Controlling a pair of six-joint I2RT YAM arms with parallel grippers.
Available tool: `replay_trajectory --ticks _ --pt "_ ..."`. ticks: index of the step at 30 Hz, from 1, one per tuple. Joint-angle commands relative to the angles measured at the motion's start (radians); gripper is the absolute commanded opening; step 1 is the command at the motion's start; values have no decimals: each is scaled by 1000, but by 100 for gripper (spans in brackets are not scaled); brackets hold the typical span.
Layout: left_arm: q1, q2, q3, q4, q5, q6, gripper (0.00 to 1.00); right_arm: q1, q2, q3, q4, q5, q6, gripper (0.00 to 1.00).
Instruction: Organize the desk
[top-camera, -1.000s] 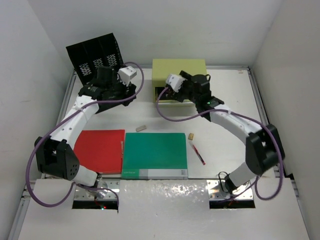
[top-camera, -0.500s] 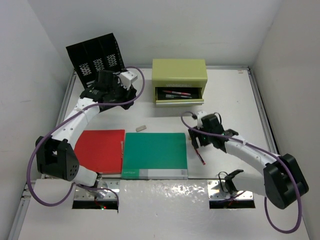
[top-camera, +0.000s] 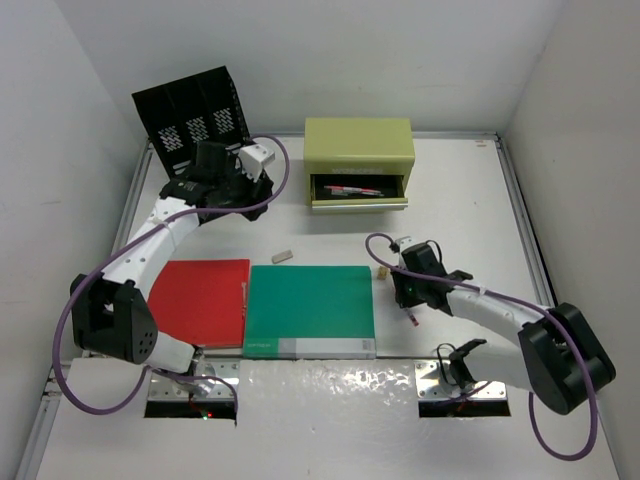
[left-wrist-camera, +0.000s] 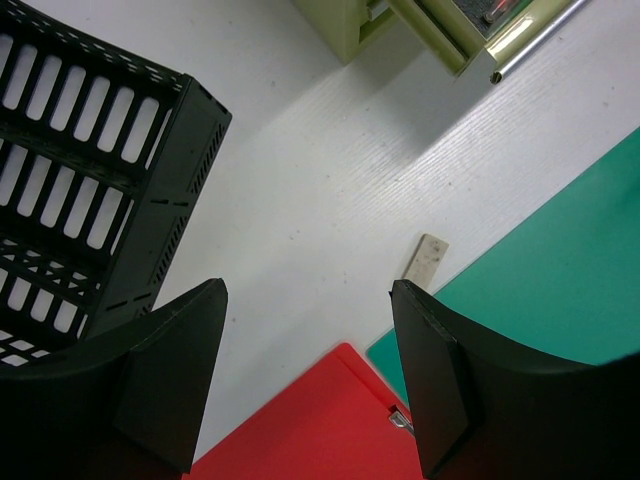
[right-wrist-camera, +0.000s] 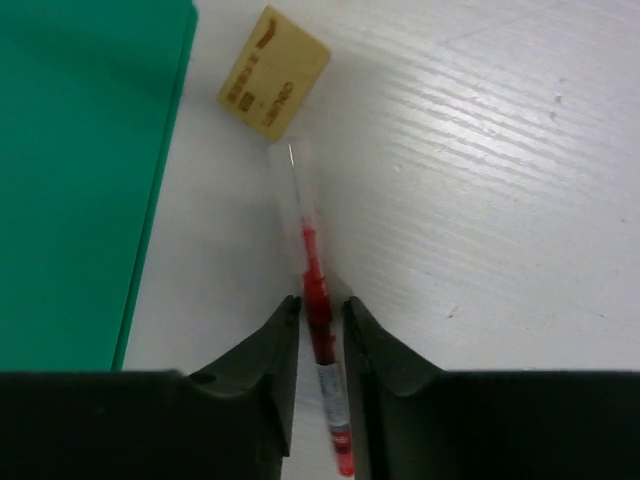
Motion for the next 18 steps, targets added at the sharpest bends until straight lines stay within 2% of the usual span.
replay_trajectory --ticks 1,4,5,12,13,16,18 --pt "-1 -37 0 49 10 6 65 10 32 -43 -6 23 61 22" --pt "-1 -39 2 49 10 8 65 15 33 -32 -29 45 70 8" --pt "-1 -39 2 47 11 8 65 15 27 -27 -41 56 72 0" --pt "-1 -34 -1 44 7 14 65 18 -213 104 -234 249 29 0" --pt "1 -33 -1 47 7 14 65 18 -268 130 -247 325 4 0" --pt "-1 -23 0 56 7 11 65 18 -341 230 -172 405 -117 0" --pt "1 -13 3 59 10 8 65 18 -342 279 16 361 -222 0"
